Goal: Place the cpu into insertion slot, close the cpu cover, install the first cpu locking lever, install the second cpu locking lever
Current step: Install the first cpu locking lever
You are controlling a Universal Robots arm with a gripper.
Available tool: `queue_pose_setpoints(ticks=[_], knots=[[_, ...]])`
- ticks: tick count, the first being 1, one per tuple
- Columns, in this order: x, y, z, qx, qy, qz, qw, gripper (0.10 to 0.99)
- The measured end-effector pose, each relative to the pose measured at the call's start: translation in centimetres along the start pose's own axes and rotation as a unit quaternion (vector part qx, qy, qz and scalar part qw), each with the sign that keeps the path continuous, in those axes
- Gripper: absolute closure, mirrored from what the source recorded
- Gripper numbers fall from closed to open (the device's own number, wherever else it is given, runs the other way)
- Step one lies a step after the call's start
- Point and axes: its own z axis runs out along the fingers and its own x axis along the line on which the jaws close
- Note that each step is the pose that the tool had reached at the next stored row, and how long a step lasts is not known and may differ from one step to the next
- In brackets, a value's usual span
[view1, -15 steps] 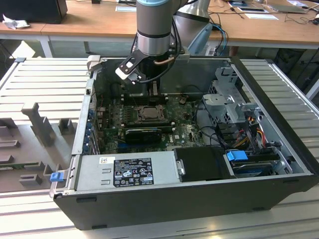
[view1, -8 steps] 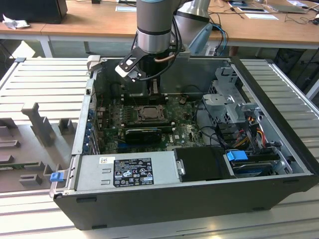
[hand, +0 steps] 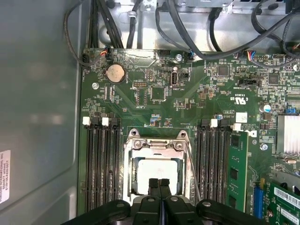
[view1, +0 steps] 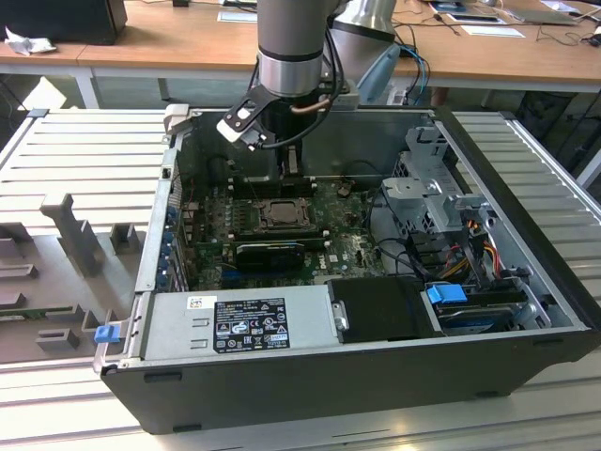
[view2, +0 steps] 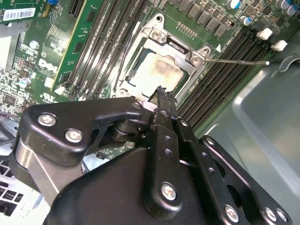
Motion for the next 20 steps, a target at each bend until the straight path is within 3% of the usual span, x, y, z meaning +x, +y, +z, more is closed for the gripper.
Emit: queue_pose_setpoints(ticks=[7, 14, 20], knots=[[0.01, 0.03, -1.04, 0.0000, 0.0000, 0.000, 1.0000, 0.980], [0.04, 0.09, -3.17, 0.0000, 0.0001, 0.000, 1.0000, 0.980], [0.04, 0.09, -3.16, 0.0007, 0.0004, -0.044, 0.9990, 0.980]])
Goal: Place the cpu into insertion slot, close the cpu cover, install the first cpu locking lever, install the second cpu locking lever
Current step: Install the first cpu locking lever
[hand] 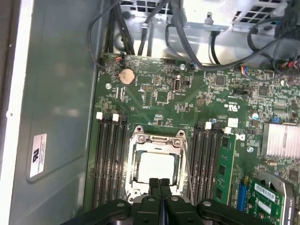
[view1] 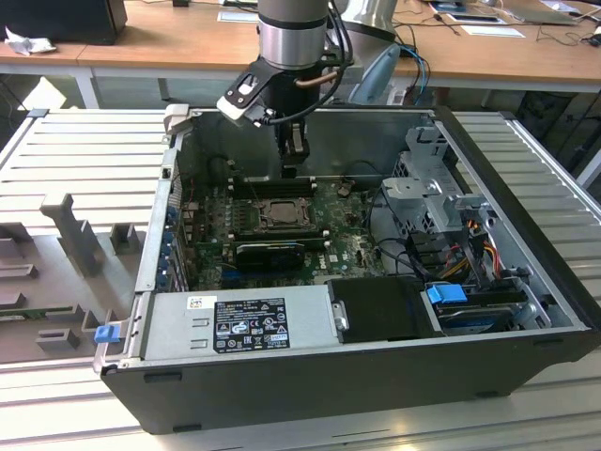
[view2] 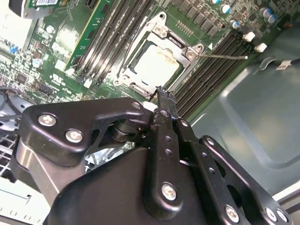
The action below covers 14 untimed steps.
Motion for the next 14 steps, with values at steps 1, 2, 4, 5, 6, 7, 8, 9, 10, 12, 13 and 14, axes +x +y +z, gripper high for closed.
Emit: queue_pose_setpoints(ticks=[1, 2, 4, 5, 6, 7, 8, 9, 10, 12, 13, 14], knots=[[0.00, 0.00, 0.02, 0.0000, 0.0001, -0.002, 1.0000, 0.980], [0.00, 0.00, 0.03, 0.0000, 0.0002, -0.007, 1.0000, 0.980], [0.00, 0.00, 0.04, 0.0001, 0.0005, -0.017, 0.9999, 0.980], [0.00, 0.00, 0.04, 0.0001, 0.0006, -0.020, 0.9998, 0.980], [0.00, 0.00, 0.04, 0.0002, 0.0007, -0.024, 0.9997, 0.980], [0.00, 0.00, 0.04, 0.0002, 0.0008, -0.027, 0.9996, 0.980], [0.00, 0.00, 0.04, 0.0003, 0.0009, -0.030, 0.9995, 0.980], [0.00, 0.00, 0.04, 0.0003, 0.0010, -0.033, 0.9994, 0.980], [0.00, 0.00, 0.04, 0.0004, 0.0011, -0.037, 0.9993, 0.980], [0.00, 0.00, 0.04, 0.0005, 0.0013, -0.044, 0.9990, 0.980], [0.00, 0.00, 0.04, 0.0005, 0.0014, -0.047, 0.9989, 0.980], [0.00, 0.00, 0.04, 0.0006, 0.0015, -0.052, 0.9987, 0.980]])
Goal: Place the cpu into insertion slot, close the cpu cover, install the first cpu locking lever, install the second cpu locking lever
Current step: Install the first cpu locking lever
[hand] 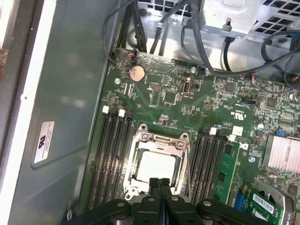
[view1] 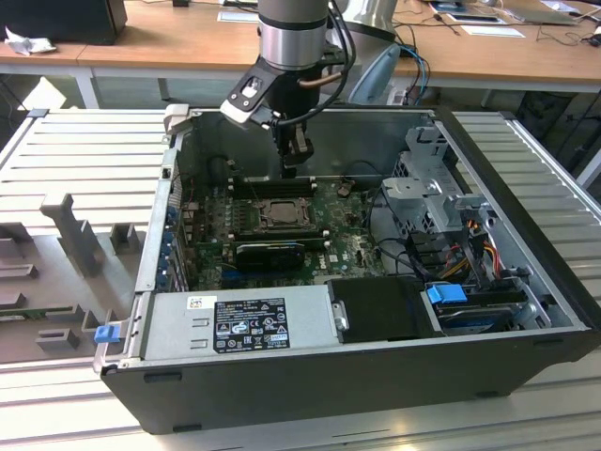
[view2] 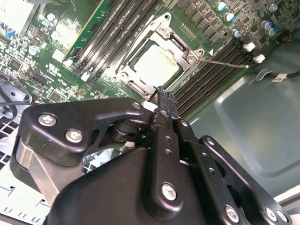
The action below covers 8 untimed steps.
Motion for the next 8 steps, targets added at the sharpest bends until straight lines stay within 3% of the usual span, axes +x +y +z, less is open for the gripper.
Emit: queue_pose_setpoints(ticks=[8], knots=[[0.00, 0.00, 0.00, 0.0004, 0.0010, -0.035, 0.9994, 0.980]])
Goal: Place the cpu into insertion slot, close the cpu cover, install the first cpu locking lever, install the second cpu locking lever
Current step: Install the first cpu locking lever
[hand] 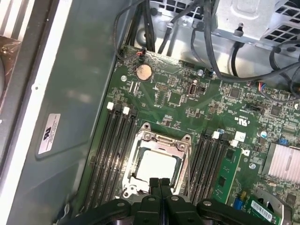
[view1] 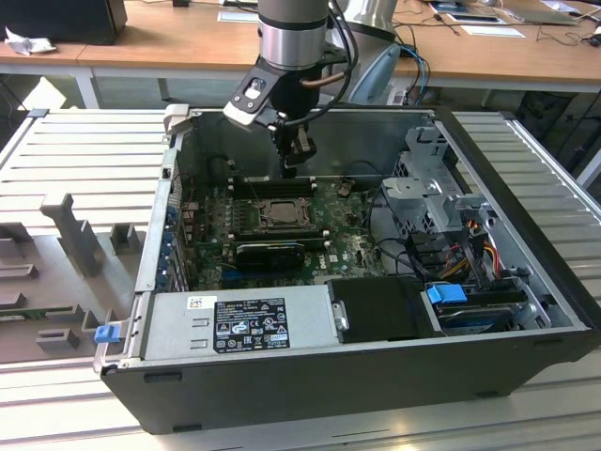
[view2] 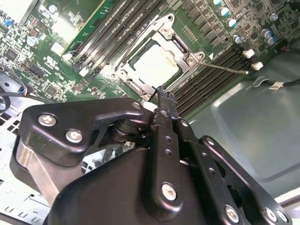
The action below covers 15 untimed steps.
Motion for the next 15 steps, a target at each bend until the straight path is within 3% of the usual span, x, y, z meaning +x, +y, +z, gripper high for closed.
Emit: queue_pose_setpoints(ticks=[15], knots=[[0.00, 0.00, 0.00, 0.0006, 0.0015, -0.052, 0.9986, 0.980]])
